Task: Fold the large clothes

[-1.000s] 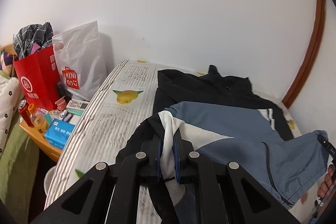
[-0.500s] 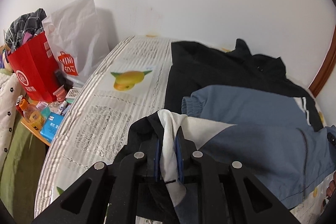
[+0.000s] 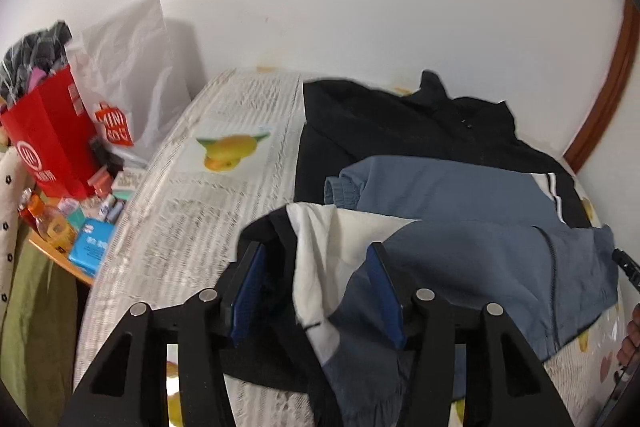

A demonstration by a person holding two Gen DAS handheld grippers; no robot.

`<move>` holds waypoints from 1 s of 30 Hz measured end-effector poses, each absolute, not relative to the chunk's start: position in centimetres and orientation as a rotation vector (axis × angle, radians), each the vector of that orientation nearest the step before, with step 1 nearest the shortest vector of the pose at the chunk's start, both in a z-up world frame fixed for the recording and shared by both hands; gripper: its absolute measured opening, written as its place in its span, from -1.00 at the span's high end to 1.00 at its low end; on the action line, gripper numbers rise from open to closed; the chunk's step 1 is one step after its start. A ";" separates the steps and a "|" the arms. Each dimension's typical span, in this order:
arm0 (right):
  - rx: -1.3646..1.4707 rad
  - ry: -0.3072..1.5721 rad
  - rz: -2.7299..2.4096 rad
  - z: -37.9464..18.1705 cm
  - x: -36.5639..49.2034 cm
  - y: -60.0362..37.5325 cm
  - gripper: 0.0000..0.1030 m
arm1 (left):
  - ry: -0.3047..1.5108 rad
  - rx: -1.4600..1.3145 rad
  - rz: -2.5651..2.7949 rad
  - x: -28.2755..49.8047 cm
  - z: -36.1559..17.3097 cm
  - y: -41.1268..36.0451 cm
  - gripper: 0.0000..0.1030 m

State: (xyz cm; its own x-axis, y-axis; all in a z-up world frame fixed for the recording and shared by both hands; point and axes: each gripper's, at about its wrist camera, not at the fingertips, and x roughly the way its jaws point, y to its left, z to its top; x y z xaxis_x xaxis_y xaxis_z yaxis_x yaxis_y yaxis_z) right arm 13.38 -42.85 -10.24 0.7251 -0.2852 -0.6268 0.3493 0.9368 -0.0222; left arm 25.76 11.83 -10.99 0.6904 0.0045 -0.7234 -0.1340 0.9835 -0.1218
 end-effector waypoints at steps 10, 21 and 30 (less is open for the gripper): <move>0.175 0.767 -0.480 -12.2 9.3 -47.2 -0.09 | 0.802 -0.219 0.131 21.7 -11.5 16.0 0.04; 0.299 0.820 -0.421 -16.0 11.4 -48.3 -0.09 | 0.933 -0.295 0.069 22.9 -16.5 17.0 0.06; 0.260 0.841 -0.387 -16.5 11.8 -47.5 0.45 | 0.917 -0.256 0.085 23.0 -16.8 15.4 0.61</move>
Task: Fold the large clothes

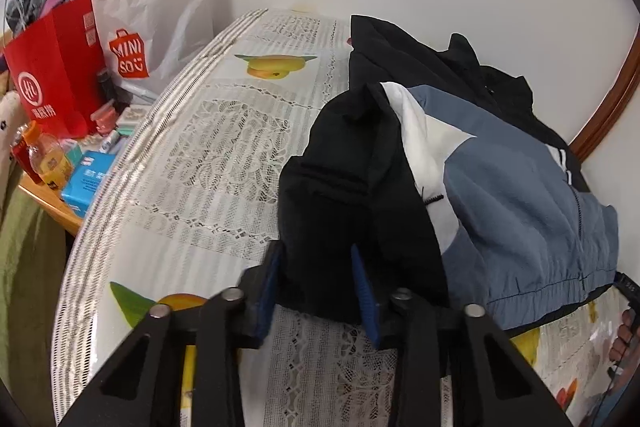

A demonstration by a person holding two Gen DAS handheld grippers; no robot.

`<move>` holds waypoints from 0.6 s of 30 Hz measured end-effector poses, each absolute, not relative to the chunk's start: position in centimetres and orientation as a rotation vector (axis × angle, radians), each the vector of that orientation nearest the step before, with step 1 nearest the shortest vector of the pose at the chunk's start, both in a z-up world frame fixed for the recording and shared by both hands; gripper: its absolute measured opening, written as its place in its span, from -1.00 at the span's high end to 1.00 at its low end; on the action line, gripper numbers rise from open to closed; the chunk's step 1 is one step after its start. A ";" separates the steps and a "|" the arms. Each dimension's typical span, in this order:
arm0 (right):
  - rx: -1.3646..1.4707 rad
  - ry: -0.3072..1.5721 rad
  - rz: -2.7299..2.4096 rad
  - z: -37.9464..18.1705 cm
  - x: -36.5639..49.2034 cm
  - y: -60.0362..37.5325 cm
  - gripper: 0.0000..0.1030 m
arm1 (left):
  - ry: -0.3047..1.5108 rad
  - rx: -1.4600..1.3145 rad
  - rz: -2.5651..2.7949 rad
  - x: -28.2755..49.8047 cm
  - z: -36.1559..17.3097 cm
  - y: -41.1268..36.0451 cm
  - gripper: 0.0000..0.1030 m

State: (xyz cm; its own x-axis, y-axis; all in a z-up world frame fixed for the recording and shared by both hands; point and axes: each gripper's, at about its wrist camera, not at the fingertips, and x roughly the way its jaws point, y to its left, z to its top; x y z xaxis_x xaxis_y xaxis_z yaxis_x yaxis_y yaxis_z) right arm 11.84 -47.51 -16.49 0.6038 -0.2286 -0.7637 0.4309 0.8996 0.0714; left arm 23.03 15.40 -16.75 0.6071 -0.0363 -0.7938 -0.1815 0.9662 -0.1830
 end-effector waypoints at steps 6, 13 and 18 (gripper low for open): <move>0.196 0.830 -0.389 -16.2 10.8 -45.8 0.79 | 0.909 -0.219 0.089 21.6 -15.9 15.1 0.81; 0.200 0.833 -0.380 -16.2 8.0 -45.0 0.80 | 0.900 -0.212 0.087 18.0 -15.4 15.3 0.82; 0.184 0.829 -0.384 -16.4 5.0 -43.8 0.80 | 0.900 -0.218 0.081 15.1 -15.7 15.3 0.81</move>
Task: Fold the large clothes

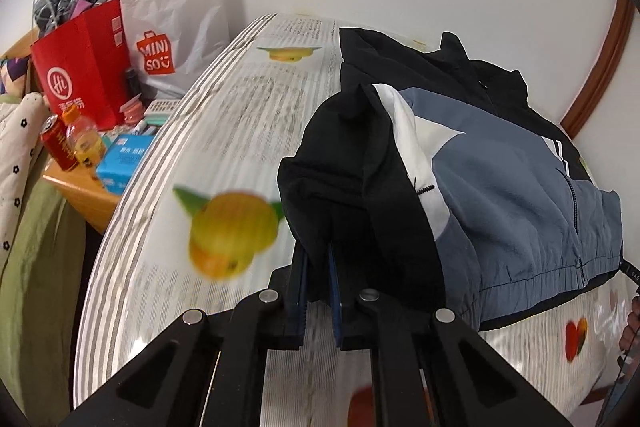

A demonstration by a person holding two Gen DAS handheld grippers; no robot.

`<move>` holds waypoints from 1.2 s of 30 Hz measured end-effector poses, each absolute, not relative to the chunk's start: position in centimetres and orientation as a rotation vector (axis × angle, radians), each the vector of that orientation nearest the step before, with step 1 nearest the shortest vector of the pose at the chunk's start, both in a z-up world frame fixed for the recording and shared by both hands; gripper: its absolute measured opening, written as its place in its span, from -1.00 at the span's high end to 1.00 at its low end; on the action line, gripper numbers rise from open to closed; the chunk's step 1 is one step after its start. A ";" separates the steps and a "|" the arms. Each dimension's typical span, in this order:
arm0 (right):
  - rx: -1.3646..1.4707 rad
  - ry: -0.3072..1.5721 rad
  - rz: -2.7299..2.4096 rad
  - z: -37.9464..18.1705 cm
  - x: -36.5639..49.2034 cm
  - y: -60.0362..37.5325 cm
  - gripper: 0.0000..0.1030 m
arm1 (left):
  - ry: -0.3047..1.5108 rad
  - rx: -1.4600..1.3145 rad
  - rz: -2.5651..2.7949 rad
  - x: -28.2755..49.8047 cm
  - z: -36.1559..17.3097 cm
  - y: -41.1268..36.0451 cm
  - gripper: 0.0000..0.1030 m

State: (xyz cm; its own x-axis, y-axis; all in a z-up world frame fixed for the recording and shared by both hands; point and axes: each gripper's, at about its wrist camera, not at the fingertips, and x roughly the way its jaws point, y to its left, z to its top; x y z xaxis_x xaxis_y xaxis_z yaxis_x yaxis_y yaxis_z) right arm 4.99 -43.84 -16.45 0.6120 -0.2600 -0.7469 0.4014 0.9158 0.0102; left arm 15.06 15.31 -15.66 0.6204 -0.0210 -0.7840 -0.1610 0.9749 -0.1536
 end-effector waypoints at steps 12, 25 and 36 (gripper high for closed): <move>0.072 0.800 -0.489 -15.5 0.0 -41.6 0.34 | 0.880 -0.182 0.073 10.3 -15.4 14.8 0.53; 0.119 0.668 -0.341 -13.5 1.0 -37.8 -0.03 | 0.760 -0.322 -0.085 9.1 -13.3 13.9 -0.04; 0.131 0.711 -0.401 -15.8 4.1 -37.6 0.42 | 0.830 -0.330 -0.099 11.6 -14.8 12.3 0.06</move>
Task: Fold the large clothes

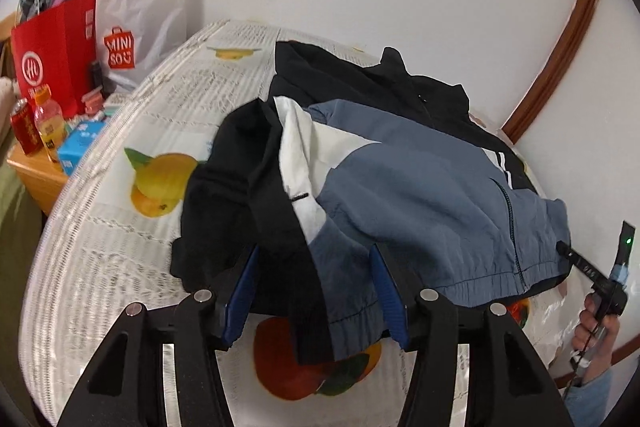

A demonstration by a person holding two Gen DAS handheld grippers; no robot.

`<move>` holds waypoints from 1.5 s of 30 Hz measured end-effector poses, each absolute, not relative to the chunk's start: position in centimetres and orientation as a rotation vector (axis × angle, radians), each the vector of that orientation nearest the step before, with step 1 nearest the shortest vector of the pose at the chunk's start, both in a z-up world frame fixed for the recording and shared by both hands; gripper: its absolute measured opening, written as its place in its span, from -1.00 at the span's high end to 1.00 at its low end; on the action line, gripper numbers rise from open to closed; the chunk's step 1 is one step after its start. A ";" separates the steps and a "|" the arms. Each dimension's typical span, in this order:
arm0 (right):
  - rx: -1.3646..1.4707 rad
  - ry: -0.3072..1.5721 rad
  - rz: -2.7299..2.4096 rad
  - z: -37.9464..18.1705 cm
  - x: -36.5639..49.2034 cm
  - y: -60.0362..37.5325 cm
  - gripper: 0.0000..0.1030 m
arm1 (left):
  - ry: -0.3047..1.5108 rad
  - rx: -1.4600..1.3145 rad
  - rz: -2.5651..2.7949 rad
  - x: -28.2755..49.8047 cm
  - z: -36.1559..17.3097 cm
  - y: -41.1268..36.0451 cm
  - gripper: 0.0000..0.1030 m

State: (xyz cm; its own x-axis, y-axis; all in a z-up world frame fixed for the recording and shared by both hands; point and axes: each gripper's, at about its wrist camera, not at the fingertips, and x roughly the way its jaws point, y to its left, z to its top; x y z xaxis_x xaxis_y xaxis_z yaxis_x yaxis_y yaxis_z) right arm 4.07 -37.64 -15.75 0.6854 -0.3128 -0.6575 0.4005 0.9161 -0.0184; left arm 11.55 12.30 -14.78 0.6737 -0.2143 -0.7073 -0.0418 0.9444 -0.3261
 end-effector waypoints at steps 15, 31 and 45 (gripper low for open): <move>0.093 0.508 -0.346 -9.7 2.8 -35.8 0.84 | 0.674 -0.291 -0.112 11.2 -10.5 11.7 0.73; 0.134 0.508 -0.334 -9.5 8.6 -38.2 0.84 | 0.685 -0.334 -0.054 17.6 -10.2 11.8 0.73; 0.099 0.673 -0.427 -14.9 14.3 -40.1 0.72 | 0.780 -0.271 -0.015 22.9 -12.8 10.7 0.67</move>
